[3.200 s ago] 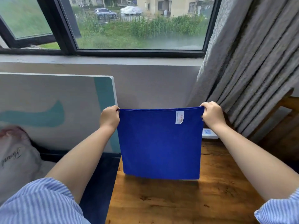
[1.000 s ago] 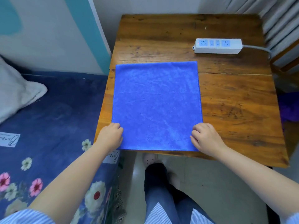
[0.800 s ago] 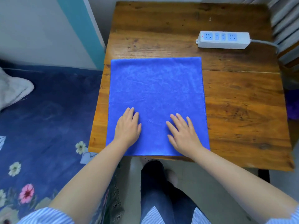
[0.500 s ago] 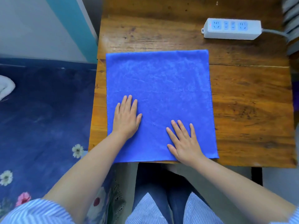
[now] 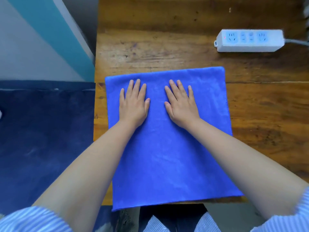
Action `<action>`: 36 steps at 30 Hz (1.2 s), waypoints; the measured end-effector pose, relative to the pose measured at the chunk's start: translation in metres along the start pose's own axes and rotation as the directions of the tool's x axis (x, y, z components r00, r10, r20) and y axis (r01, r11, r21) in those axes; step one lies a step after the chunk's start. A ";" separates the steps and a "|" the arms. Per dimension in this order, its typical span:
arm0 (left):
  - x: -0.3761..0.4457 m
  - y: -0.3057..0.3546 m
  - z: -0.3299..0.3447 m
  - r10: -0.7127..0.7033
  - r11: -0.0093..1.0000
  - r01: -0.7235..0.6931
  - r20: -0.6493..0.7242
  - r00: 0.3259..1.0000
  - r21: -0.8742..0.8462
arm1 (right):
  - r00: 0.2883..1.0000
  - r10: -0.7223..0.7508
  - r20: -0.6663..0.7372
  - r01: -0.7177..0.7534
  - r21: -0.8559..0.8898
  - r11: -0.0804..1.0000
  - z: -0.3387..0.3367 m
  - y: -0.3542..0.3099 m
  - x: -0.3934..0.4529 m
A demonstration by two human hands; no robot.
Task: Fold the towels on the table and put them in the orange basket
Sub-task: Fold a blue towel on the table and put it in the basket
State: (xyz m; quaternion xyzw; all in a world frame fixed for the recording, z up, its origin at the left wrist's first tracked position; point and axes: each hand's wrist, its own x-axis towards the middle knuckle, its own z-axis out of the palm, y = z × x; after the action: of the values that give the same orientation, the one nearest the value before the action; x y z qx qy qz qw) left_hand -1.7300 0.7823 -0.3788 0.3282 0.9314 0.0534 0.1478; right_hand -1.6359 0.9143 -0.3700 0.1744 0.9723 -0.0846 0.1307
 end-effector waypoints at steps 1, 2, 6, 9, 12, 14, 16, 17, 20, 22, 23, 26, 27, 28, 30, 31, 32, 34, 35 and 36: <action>0.009 0.000 0.000 0.006 1.000 -0.006 -0.012 1.000 0.001 | 1.000 -0.014 0.000 0.014 -0.002 1.000 -0.001 -0.001 0.013; 0.016 0.000 -0.001 0.012 1.000 -0.012 -0.023 1.000 -0.003 | 1.000 -0.031 -0.001 0.031 -0.003 1.000 -0.003 -0.002 0.022; 0.034 -0.018 -0.006 0.010 1.000 -0.011 -0.052 0.999 -0.016 | 0.998 -0.059 -0.007 0.059 0.008 0.998 -0.008 0.024 0.042; 0.039 -0.042 -0.012 -0.073 0.997 0.072 -0.053 0.996 -0.012 | 0.997 0.060 -0.039 -0.059 0.031 0.998 -0.016 0.064 0.040; 0.042 -0.060 -0.016 -0.140 0.990 0.140 -0.019 0.990 -0.019 | 0.985 0.173 -0.004 -0.173 0.031 0.984 -0.024 0.098 0.035; 0.042 -0.062 -0.019 -0.148 0.989 0.148 -0.005 0.989 -0.017 | 0.984 0.178 0.029 -0.179 0.041 0.983 -0.031 0.109 0.033; 0.044 -0.060 -0.023 -0.145 0.989 0.144 -0.028 0.989 -0.039 | 0.987 0.161 -0.019 -0.160 0.055 0.986 -0.040 0.114 0.035; 0.045 -0.058 -0.026 -0.142 0.989 0.139 -0.060 0.988 -0.054 | 0.986 0.151 -0.064 -0.149 0.030 0.988 -0.048 0.116 0.038; 0.054 -0.053 -0.041 -0.160 0.987 0.157 -0.087 0.983 -0.043 | 0.989 0.136 -0.063 -0.144 -0.142 0.979 -0.067 0.119 0.049; 0.058 -0.049 -0.051 -0.155 0.988 0.155 -0.052 0.987 0.003 | 0.993 0.116 -0.007 -0.116 -0.161 0.980 -0.077 0.120 0.051; 0.057 -0.047 -0.056 -0.137 0.990 0.138 -0.039 0.990 0.027 | 0.995 0.102 -0.002 -0.102 -0.132 0.986 -0.080 0.121 0.049; 0.044 -0.043 -0.061 -0.114 0.992 0.118 -0.070 0.991 0.043 | 0.994 0.097 -0.043 -0.097 -0.019 0.995 -0.084 0.122 0.039; 0.036 -0.042 -0.061 -0.126 0.991 0.129 -0.099 0.987 0.027 | 0.991 0.115 -0.073 -0.113 0.028 0.993 -0.085 0.121 0.032; 0.027 -0.041 -0.061 -0.138 0.990 0.140 -0.124 0.983 0.009 | 0.985 0.140 -0.101 -0.133 0.070 0.989 -0.086 0.120 0.023; 0.007 -0.040 -0.059 -0.151 0.988 0.152 -0.159 0.976 -0.009 | 0.973 0.170 -0.158 -0.149 0.141 0.979 -0.082 0.118 0.000; -0.002 -0.040 -0.057 -0.152 0.988 0.154 -0.163 0.975 -0.002 | 0.968 0.183 -0.171 -0.155 0.166 0.974 -0.078 0.118 -0.012; -0.013 -0.039 -0.055 -0.151 0.988 0.155 -0.163 0.975 0.009 | 0.964 0.195 -0.180 -0.162 0.184 0.970 -0.073 0.118 -0.024; -0.033 -0.039 -0.052 -0.131 0.990 0.137 -0.165 0.978 0.028 | 0.960 0.199 -0.197 -0.160 0.197 0.967 -0.064 0.119 -0.044; -0.044 -0.039 -0.052 -0.109 0.992 0.117 -0.168 0.980 0.037 | 0.957 0.205 -0.207 -0.164 0.200 0.966 -0.060 0.118 -0.055; -0.049 -0.039 -0.050 -0.092 0.994 0.100 -0.168 0.981 0.045 | 0.953 0.213 -0.214 -0.171 0.197 0.965 -0.057 0.120 -0.059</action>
State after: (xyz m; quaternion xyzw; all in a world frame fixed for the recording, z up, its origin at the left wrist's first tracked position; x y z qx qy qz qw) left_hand -1.7321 0.7208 -0.3270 0.2811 0.9563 0.0487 0.0633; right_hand -1.5519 1.0182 -0.3132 0.2878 0.9480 -0.1360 0.0071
